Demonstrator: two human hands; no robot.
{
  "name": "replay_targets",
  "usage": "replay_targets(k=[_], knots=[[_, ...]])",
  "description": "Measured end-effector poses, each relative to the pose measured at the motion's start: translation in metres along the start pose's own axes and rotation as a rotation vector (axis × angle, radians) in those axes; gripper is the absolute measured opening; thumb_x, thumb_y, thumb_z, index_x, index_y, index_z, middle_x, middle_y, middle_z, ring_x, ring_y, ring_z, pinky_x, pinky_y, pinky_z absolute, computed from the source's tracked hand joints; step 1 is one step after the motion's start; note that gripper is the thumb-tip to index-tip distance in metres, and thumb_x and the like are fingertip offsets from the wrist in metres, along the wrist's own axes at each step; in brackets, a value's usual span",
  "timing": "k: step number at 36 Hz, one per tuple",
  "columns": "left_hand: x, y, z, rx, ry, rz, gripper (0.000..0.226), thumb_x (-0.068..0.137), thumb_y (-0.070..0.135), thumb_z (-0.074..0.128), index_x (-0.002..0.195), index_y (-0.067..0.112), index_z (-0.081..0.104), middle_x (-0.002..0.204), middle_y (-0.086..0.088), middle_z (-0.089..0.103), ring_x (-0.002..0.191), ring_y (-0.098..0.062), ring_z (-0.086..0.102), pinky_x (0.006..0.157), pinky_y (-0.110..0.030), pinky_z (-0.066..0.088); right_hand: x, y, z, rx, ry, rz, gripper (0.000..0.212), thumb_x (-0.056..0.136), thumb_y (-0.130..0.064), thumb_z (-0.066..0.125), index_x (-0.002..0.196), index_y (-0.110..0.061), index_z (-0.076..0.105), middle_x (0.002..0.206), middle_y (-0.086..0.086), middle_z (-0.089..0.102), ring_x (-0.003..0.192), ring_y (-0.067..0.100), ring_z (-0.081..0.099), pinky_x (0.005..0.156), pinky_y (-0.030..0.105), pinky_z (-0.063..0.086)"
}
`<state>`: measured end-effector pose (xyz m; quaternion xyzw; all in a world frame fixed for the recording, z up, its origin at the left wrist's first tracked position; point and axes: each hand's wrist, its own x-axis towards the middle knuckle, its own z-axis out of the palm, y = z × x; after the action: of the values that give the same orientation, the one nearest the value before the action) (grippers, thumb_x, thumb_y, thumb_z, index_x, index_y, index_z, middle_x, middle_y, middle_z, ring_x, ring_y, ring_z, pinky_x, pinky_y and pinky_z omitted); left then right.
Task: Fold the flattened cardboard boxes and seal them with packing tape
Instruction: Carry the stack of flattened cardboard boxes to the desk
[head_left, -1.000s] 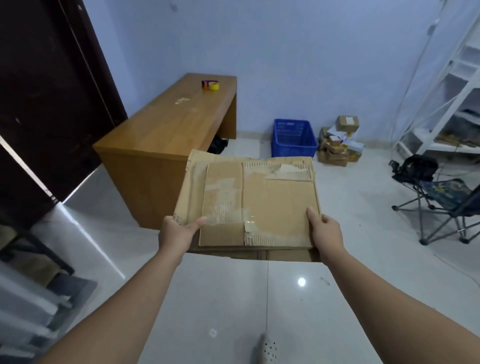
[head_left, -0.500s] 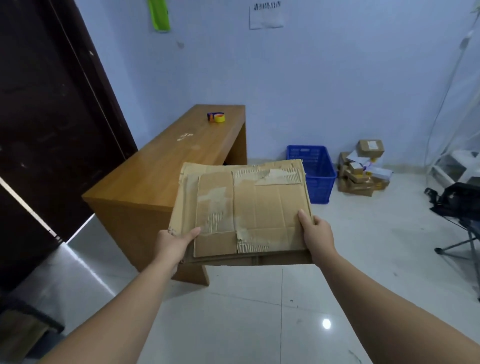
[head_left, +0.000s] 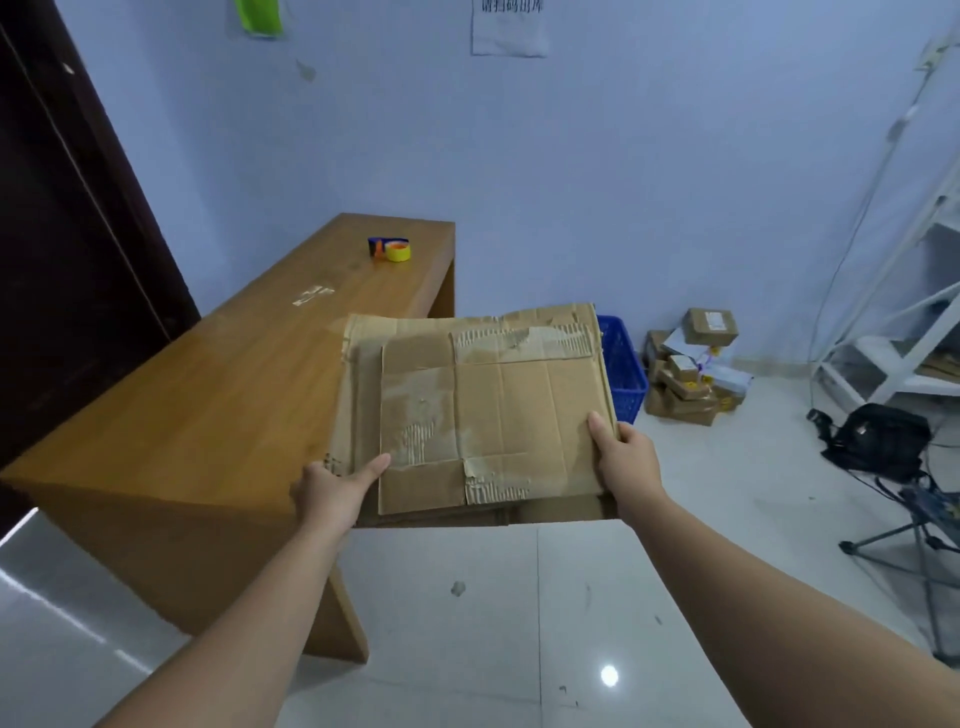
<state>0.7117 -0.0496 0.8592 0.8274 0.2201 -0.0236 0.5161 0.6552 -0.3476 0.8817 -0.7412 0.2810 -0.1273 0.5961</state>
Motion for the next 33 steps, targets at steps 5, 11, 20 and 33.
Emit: replay_targets(k=[5, 11, 20, 33], knots=[[0.055, 0.035, 0.02, 0.017, -0.034, 0.03, 0.096, 0.069, 0.053, 0.078, 0.138, 0.002, 0.036, 0.139, -0.019, 0.037, 0.123, -0.037, 0.041, 0.095, -0.046, 0.04, 0.052, -0.014, 0.02, 0.005, 0.038, 0.041, 0.034, 0.091, -0.049, 0.053, 0.087, -0.017, 0.062, 0.087, 0.004, 0.064, 0.082, 0.02, 0.06, 0.073, 0.037, 0.05], [0.107, 0.065, 0.039, 0.014, -0.024, 0.054, 0.092, 0.068, 0.05, 0.08, 0.134, 0.0, 0.041, 0.133, -0.018, 0.047, 0.119, -0.037, 0.047, 0.091, -0.042, 0.043, 0.106, -0.025, 0.045, 0.033, 0.046, 0.048, 0.035, 0.091, -0.049, 0.053, 0.089, -0.015, 0.063, 0.083, 0.002, 0.062, 0.079, 0.019, 0.057, 0.065, 0.031, 0.043], [0.168, 0.103, 0.084, -0.045, 0.02, 0.007, 0.092, 0.073, 0.046, 0.078, 0.139, 0.001, 0.032, 0.138, -0.017, 0.044, 0.123, -0.036, 0.044, 0.091, -0.04, 0.04, 0.208, -0.037, 0.077, 0.049, -0.035, 0.056, 0.026, 0.094, -0.045, 0.052, 0.086, -0.021, 0.061, 0.092, 0.003, 0.064, 0.087, 0.018, 0.059, 0.067, 0.032, 0.046], [0.25, 0.183, 0.233, -0.172, 0.118, -0.108, 0.069, 0.07, 0.035, 0.083, 0.121, 0.0, 0.051, 0.119, -0.018, 0.059, 0.108, -0.034, 0.056, 0.094, -0.046, 0.046, 0.436, -0.052, 0.06, 0.017, -0.239, 0.023, 0.032, 0.094, -0.046, 0.051, 0.107, -0.018, 0.057, 0.102, 0.004, 0.059, 0.092, 0.019, 0.055, 0.075, 0.036, 0.045]])
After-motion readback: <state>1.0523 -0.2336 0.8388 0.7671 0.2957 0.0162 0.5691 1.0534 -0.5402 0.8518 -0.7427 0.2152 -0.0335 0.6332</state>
